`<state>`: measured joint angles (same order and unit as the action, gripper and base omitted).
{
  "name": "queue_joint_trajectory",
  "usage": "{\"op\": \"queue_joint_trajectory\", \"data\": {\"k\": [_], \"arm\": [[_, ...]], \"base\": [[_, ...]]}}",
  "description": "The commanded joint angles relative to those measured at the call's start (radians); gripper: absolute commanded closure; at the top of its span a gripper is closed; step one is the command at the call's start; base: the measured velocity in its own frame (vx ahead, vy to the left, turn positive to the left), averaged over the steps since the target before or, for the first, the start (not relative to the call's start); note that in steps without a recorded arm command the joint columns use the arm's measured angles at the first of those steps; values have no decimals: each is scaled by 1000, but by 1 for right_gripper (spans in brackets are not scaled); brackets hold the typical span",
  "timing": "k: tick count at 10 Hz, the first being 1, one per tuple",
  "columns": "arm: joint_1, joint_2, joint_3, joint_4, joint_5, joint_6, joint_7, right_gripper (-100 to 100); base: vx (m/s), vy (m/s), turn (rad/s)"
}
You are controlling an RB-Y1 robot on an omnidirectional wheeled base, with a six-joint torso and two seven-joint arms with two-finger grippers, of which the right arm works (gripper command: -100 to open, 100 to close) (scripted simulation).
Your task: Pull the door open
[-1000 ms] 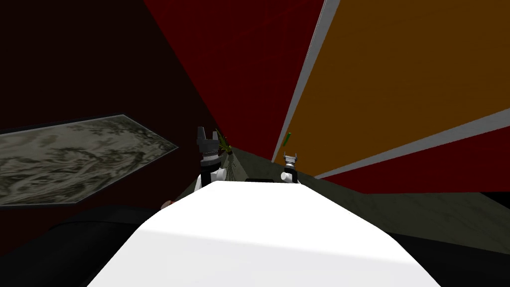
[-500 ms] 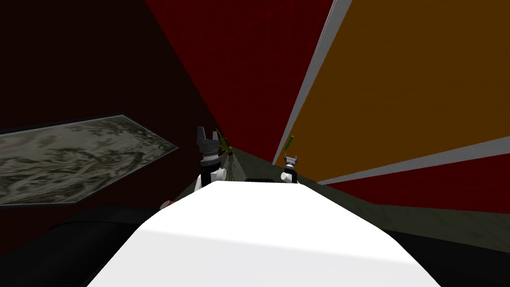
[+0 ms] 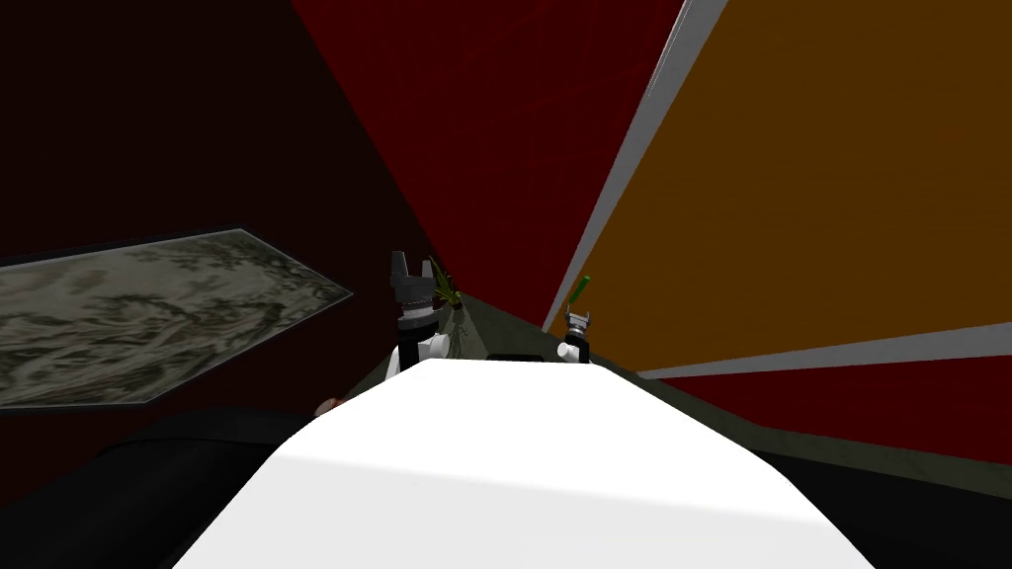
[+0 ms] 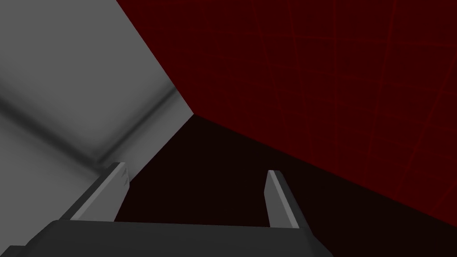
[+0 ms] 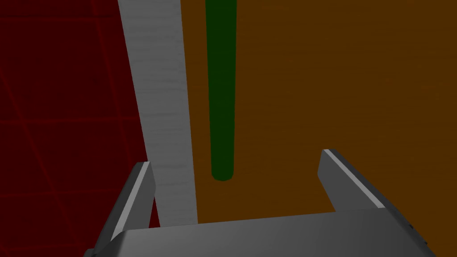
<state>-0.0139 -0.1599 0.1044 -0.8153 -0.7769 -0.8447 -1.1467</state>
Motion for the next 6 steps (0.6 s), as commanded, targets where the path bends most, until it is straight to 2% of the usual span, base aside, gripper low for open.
{"op": "queue_joint_trajectory", "data": {"k": [1, 2, 3, 4, 5, 6], "arm": [[-10, -3, 1, 29, -16, -6, -28, -100], [-3, 0, 0, 11, -10, -2, -13, -100], [6, -25, 0, 18, -15, -4, -41, -100], [14, -43, 1, 23, -18, -6, -62, -100], [18, -54, 1, 26, -20, -7, -74, -100], [28, -77, 1, 32, -24, -9, -99, -100]], "base": [[121, -42, 46], [51, -20, 11], [136, -4, 59], [228, -8, 73], [208, -9, 43], [180, 4, 63]]}}
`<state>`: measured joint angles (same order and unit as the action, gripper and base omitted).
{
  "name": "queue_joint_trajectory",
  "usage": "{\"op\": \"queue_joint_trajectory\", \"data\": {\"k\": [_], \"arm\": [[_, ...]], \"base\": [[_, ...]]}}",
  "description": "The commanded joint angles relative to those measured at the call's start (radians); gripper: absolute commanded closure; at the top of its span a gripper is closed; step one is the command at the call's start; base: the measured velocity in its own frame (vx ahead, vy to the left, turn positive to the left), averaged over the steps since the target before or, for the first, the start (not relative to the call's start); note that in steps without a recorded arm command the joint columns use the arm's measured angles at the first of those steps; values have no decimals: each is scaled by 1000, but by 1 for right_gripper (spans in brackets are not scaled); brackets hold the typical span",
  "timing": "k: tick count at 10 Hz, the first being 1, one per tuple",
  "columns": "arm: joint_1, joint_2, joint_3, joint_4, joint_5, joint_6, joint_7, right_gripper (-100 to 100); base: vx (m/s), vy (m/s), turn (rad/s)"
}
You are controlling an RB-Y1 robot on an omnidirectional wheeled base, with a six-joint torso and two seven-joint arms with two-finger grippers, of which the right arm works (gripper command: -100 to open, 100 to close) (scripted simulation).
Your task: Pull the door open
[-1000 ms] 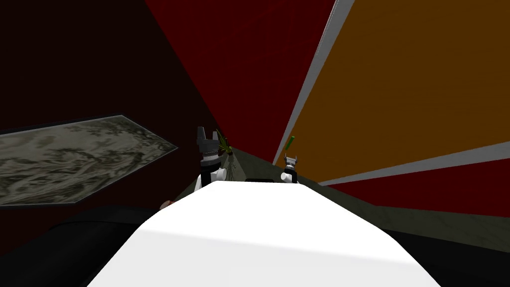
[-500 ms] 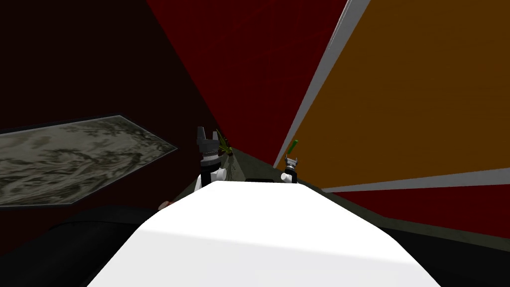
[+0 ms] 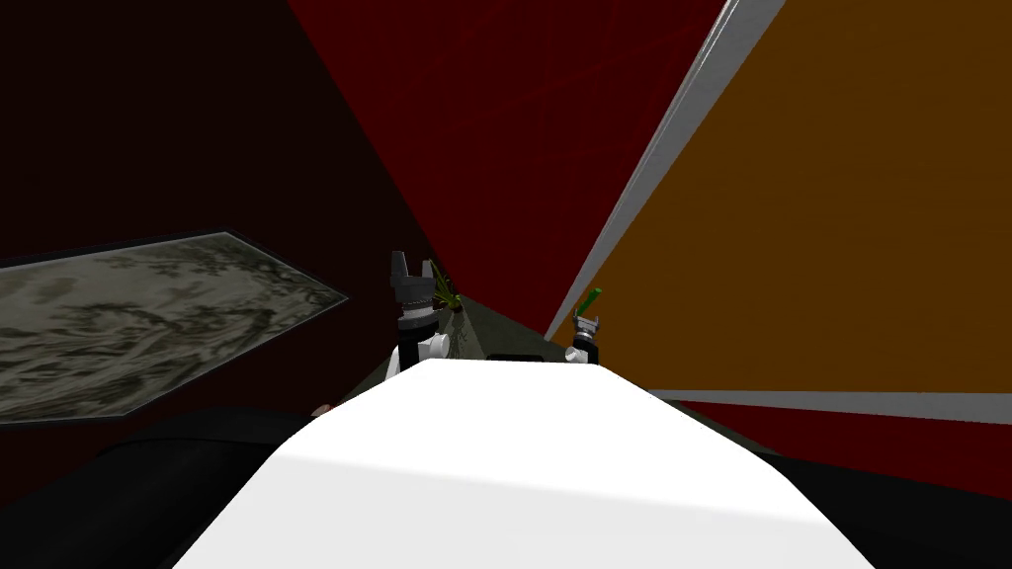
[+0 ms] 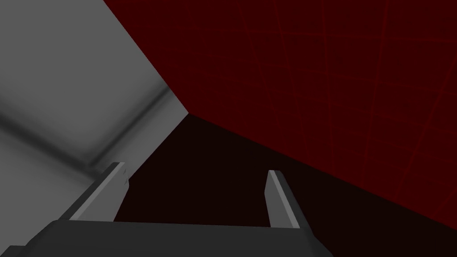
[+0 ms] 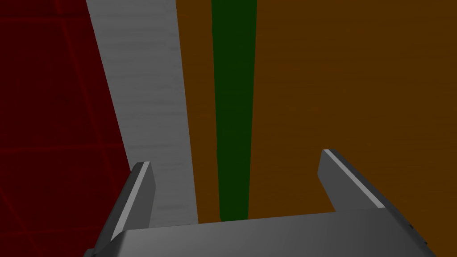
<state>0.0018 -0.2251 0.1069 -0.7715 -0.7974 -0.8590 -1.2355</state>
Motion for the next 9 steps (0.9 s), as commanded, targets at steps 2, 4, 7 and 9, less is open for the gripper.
{"op": "queue_joint_trajectory", "data": {"k": [2, 4, 7, 9], "arm": [[26, -47, -1, -2, -9, 1, -48, -100], [39, -79, -1, 6, -14, -2, -82, -100], [48, -97, -3, 1, -19, 3, -96, -100], [48, -97, -3, 1, -19, 3, -96, 100]], "base": [[167, -3, 62], [100, -17, 33], [130, -5, 24], [-32, 6, 10]]}}
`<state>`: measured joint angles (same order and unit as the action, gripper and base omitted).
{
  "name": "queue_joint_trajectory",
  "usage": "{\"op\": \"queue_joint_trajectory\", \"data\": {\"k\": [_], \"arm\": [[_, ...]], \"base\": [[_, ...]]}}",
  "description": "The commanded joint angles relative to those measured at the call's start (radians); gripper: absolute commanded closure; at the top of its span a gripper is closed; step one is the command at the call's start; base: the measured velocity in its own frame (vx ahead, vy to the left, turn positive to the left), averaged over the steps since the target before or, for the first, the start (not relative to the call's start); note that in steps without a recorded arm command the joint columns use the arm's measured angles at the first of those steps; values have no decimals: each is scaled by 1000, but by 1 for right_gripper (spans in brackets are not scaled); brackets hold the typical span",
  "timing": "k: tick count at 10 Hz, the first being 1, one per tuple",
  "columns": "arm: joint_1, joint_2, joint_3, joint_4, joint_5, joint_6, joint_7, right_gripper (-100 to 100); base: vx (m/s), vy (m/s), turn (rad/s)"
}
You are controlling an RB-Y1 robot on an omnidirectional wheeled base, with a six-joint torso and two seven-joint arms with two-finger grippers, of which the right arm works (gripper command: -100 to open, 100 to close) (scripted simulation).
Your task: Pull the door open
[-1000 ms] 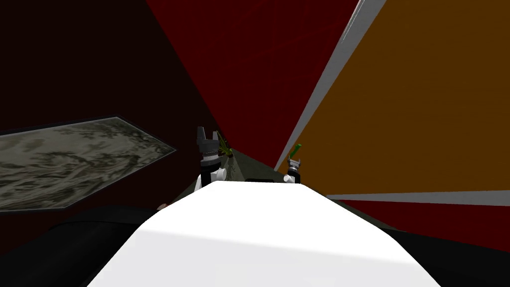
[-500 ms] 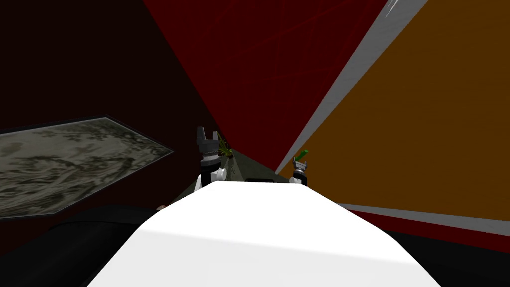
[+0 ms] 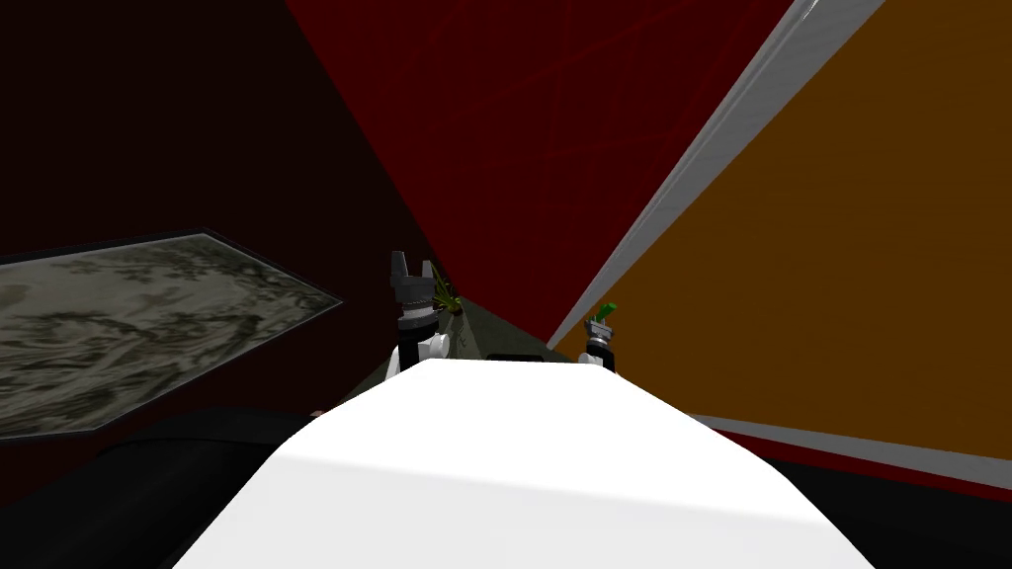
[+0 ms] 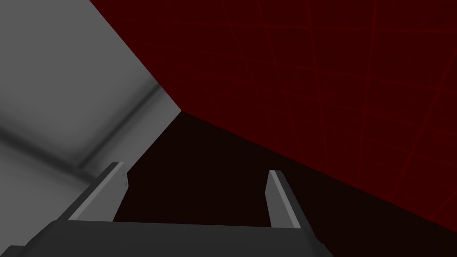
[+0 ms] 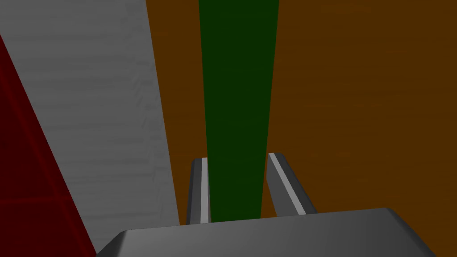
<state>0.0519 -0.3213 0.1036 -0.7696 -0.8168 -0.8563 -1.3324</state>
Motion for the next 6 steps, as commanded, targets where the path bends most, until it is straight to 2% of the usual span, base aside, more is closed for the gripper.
{"op": "queue_joint_trajectory", "data": {"k": [1, 4, 6], "arm": [[-2, -1, 0, -1, 1, 0, 1, 100], [-2, -1, 0, -1, 1, 0, 1, 100], [4, -6, 23, -10, 13, 0, -14, 100]], "base": [[-13, -6, 14], [0, 0, 0], [-159, 2, 65]]}}
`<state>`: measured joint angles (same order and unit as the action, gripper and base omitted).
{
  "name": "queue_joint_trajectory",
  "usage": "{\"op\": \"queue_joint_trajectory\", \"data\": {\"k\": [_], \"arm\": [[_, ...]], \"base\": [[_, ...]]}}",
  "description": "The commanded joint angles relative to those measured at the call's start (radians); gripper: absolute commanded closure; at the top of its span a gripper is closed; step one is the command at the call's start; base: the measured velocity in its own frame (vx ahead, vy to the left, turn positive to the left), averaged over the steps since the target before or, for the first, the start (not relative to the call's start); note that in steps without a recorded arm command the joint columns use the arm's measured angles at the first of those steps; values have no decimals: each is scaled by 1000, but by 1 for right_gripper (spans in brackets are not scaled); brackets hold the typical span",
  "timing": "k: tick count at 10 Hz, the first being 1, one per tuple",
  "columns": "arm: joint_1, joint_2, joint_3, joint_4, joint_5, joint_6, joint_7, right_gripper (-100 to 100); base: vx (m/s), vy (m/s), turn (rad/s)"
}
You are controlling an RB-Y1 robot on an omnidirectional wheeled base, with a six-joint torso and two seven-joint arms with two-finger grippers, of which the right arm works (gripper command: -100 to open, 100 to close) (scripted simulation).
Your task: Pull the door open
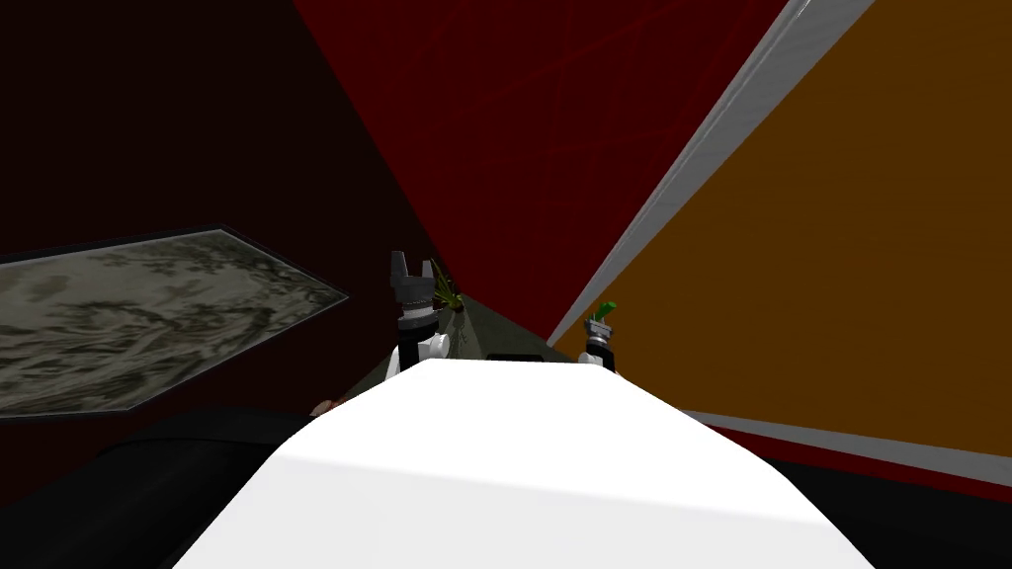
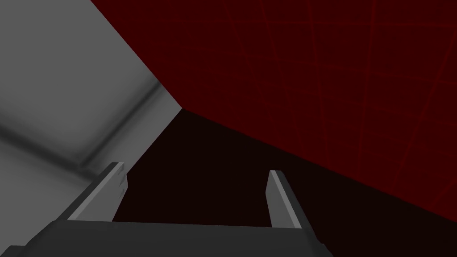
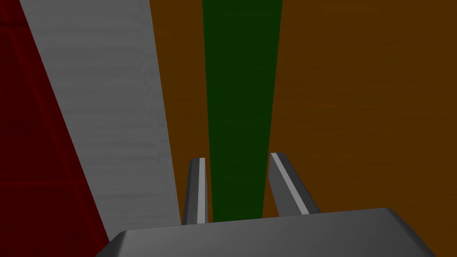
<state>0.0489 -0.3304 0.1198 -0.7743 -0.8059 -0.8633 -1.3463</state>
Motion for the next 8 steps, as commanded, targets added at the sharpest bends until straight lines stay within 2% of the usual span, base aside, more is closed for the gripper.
{"op": "queue_joint_trajectory", "data": {"k": [1, 5, 7, 8], "arm": [[10, -1, 18, -10, 9, 7, -9, 100], [25, -19, 73, -34, 40, 6, -49, 100], [30, -25, 91, -41, 50, 6, -61, 100], [23, -23, 87, -32, 47, 3, -60, 100]], "base": [[-191, 0, 71], [-226, -7, 84], [-221, -30, 60], [-90, -13, 33]]}}
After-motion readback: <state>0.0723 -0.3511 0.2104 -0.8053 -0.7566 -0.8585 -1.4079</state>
